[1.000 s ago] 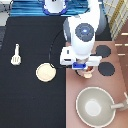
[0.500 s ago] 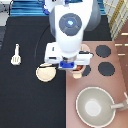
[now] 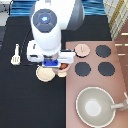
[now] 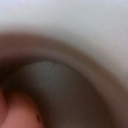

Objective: Take the lid off the pot, put the pot on the plate, and use the tool to push the pot to the front of the table.

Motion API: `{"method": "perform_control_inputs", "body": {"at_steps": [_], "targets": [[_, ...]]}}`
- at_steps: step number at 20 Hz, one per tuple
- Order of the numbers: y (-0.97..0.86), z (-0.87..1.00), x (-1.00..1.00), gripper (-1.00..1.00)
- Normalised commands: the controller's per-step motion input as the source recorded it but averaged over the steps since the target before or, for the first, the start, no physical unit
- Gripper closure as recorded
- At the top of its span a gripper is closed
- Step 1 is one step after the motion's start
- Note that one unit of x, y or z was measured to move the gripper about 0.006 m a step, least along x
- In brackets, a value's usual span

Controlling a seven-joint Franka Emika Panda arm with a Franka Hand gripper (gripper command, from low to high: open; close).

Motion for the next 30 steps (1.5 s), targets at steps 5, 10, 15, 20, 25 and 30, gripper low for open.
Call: {"method": "perform_control_inputs", "body": {"at_steps": [5,10,15,20,25,30], "targets": [[-0.82,-0.66,-0.6,1.0],[-0.4,-0.85,-0.19,1.0],[-0.13,-0.66,0.07,1.0],[0.0,-0.38,-0.36,1.0],[-0.46,-0.01,-0.46,1.0],[-0.75,0.04,-0.33,1.0]]}}
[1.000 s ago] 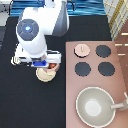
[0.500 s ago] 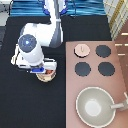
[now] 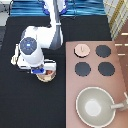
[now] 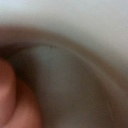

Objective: Take the lid off the pot, put the pot on the plate, and use the tool to push the pot to the front of the table.

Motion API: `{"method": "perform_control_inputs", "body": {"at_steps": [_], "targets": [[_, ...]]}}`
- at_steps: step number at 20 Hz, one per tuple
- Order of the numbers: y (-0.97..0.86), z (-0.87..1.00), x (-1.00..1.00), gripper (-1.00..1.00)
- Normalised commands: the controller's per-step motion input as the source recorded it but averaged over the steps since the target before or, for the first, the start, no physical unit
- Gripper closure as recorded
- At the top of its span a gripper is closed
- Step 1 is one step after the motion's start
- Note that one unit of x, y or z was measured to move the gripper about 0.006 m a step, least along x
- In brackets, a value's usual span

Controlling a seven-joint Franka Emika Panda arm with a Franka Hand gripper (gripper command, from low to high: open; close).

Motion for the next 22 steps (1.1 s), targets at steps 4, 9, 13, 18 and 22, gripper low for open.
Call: {"method": "perform_control_inputs", "body": {"at_steps": [4,9,13,18,22], "targets": [[-0.4,-0.03,-0.32,1.0],[0.31,-0.07,-0.24,1.0],[0.57,0.0,-0.02,1.0],[0.12,-0.1,-0.07,1.0],[-0.23,0.01,-0.08,1.0]]}}
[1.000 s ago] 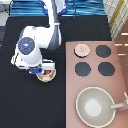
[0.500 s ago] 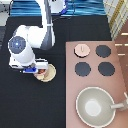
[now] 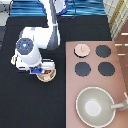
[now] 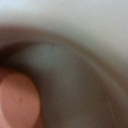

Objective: Take the lid off the pot, put the pot on the plate, and use the tool to push the pot to the front of the table.

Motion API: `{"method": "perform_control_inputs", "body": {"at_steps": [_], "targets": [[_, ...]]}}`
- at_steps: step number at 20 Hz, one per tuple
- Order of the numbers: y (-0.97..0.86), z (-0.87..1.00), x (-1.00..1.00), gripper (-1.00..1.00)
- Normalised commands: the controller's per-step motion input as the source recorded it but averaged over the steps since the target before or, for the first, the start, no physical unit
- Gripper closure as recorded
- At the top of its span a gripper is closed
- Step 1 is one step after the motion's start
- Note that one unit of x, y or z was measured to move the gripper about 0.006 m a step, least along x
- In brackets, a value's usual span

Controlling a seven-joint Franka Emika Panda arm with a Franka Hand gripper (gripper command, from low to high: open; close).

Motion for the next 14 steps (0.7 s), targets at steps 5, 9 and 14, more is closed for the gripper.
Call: {"method": "perform_control_inputs", "body": {"at_steps": [5,9,14], "targets": [[-0.21,0.06,-0.12,-1.0],[0.06,0.48,-0.34,-1.0],[0.08,0.7,-0.39,-1.0]]}}
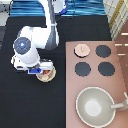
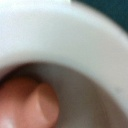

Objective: Take the lid off the pot, put the pot on the plate, and use the tool to push the pot to the front of the table.

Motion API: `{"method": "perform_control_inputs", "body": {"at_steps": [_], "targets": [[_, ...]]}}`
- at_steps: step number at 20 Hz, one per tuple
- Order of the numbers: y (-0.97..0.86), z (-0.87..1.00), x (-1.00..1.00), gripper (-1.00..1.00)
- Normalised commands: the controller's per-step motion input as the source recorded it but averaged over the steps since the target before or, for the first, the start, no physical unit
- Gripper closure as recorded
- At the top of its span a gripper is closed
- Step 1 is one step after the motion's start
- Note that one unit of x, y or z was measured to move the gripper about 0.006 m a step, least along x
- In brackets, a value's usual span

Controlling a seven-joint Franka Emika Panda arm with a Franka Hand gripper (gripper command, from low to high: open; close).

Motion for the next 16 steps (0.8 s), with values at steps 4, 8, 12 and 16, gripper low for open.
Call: {"method": "perform_control_inputs", "body": {"at_steps": [4,8,12,16], "targets": [[-0.3,0.73,-0.54,-1.0],[-0.66,0.56,-0.34,-1.0],[-0.68,0.35,-0.37,-1.0],[-0.58,0.09,-0.58,-1.0]]}}
